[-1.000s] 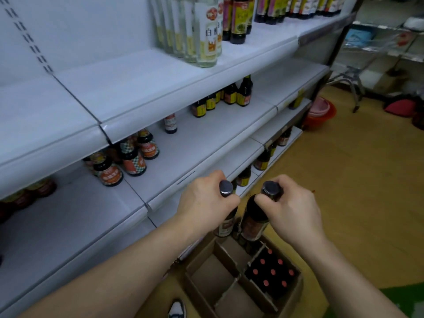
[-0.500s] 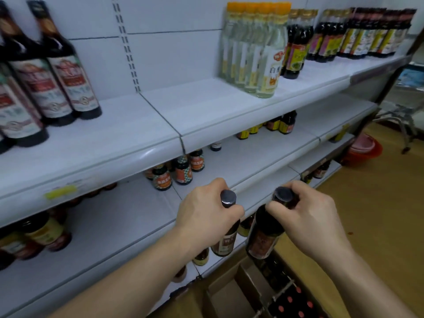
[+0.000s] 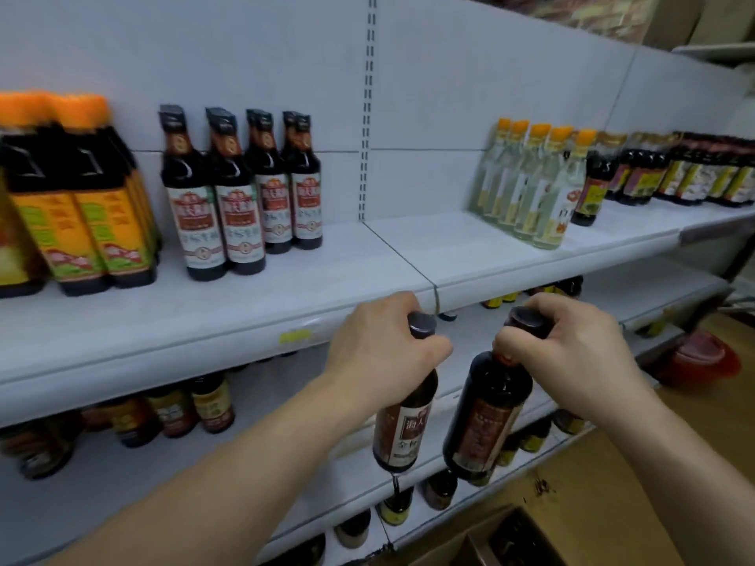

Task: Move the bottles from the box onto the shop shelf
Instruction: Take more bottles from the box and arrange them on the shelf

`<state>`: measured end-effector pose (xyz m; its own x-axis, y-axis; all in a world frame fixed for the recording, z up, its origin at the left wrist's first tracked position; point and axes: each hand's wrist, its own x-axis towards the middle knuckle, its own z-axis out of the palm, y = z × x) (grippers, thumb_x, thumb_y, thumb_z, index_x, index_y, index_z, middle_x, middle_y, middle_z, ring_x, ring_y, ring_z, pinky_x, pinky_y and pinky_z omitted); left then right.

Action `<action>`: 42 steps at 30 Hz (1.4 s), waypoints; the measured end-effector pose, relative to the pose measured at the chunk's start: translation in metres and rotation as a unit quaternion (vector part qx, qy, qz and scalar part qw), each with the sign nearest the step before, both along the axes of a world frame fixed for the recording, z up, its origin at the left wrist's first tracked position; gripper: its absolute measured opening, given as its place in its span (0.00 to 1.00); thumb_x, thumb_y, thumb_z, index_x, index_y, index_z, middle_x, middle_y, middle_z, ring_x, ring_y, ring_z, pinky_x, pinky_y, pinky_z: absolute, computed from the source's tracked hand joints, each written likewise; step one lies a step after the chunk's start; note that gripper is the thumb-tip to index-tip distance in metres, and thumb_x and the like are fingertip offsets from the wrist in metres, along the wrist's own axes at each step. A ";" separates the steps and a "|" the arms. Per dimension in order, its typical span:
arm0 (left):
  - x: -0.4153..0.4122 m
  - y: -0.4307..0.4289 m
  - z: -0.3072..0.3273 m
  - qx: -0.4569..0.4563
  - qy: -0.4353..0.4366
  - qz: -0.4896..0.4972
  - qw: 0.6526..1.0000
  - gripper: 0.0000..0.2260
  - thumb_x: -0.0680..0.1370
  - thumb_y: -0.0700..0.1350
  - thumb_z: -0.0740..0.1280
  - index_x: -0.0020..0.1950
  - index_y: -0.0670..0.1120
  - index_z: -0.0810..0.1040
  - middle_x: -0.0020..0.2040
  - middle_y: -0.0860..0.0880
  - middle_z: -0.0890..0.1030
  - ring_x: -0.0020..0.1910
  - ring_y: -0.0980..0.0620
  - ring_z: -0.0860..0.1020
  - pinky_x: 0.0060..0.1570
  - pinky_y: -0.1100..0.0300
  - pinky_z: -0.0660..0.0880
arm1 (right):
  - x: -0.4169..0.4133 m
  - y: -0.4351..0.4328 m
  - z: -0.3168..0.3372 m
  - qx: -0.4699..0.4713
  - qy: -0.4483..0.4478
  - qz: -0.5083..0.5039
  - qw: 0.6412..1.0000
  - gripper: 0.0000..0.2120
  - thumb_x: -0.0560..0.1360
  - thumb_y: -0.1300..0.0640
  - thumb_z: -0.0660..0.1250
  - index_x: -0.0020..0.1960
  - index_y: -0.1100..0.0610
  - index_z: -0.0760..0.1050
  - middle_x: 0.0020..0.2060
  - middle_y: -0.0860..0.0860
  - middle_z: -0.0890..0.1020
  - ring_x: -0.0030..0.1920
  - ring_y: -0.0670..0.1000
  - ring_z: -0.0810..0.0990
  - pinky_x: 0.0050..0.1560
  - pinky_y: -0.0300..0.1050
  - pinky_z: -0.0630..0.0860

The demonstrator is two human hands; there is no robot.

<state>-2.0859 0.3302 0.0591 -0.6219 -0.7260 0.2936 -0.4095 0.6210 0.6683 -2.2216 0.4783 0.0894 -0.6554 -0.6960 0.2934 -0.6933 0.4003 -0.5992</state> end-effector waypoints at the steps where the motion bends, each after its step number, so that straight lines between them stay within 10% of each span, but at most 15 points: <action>1: 0.009 -0.003 0.008 0.004 0.004 0.000 1.000 0.10 0.68 0.55 0.71 0.40 0.51 0.75 0.39 0.54 0.80 0.40 0.52 0.78 0.36 0.56 0.74 | 0.008 -0.004 0.006 0.001 0.002 0.004 1.000 0.08 0.72 0.51 0.72 0.41 0.55 0.78 0.36 0.53 0.79 0.37 0.53 0.76 0.34 0.48 0.67; 21: 0.115 -0.051 0.131 -0.026 0.096 0.039 0.994 0.10 0.69 0.51 0.73 0.34 0.49 0.75 0.33 0.52 0.77 0.33 0.51 0.76 0.32 0.58 0.74 | 0.091 -0.077 0.117 -0.083 -0.012 0.091 0.992 0.08 0.68 0.53 0.74 0.38 0.58 0.82 0.31 0.55 0.79 0.28 0.50 0.71 0.30 0.44 0.67; 42: 0.039 -0.129 0.173 -0.060 0.116 0.158 0.979 0.09 0.68 0.51 0.73 0.40 0.46 0.82 0.30 0.52 0.78 0.30 0.54 0.75 0.34 0.58 0.71 | -0.014 -0.211 0.156 -0.119 -0.012 0.241 0.963 0.08 0.65 0.52 0.75 0.34 0.55 0.81 0.22 0.44 0.76 0.21 0.41 0.70 0.20 0.34 0.64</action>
